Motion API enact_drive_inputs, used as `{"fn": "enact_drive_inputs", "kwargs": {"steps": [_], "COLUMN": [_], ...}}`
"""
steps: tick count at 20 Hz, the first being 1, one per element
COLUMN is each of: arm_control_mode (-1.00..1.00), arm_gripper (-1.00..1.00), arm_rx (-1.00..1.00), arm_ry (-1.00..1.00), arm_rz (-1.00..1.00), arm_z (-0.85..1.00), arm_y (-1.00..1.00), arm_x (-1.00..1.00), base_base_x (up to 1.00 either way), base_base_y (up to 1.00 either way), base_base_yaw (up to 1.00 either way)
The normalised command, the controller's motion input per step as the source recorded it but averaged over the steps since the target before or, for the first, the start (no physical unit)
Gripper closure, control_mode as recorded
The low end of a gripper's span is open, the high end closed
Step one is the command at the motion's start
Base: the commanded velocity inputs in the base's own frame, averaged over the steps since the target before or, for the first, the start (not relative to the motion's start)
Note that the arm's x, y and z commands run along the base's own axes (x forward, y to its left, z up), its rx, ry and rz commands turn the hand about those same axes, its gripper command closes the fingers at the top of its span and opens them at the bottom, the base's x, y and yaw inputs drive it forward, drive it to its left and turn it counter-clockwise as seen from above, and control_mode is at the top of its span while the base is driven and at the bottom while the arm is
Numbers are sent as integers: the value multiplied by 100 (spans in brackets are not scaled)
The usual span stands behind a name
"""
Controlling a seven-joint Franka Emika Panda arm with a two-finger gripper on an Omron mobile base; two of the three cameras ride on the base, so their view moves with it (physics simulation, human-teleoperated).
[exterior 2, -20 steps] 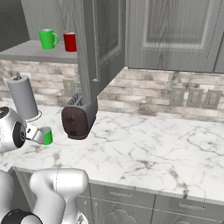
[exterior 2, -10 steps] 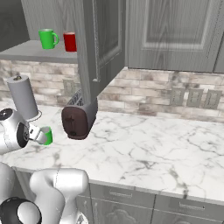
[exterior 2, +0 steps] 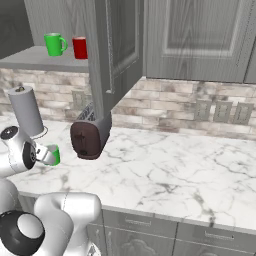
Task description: Pick the mug on the counter and place it in the cabinet with the handle facing the right, like the mugs already inside.
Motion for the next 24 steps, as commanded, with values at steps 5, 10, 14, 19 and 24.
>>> {"fn": "enact_drive_inputs", "kwargs": {"steps": [5,10,14,19,24], "arm_control_mode": [-100,-100,-100,-100,-100], "arm_gripper": [-100,-100,-100,-100,-100], "arm_rx": [0,0,0,-1,-1], "arm_ry": [0,0,-1,-1,-1], "arm_rz": [0,0,0,0,0], "arm_z": [-17,-14,-13,-15,-16], "arm_y": [8,3,3,8,13], "arm_x": [16,18,21,18,15], "base_base_x": [0,0,0,0,0], "base_base_y": [0,0,0,0,0], "base_base_yaw": [0,0,0,0,0]}}
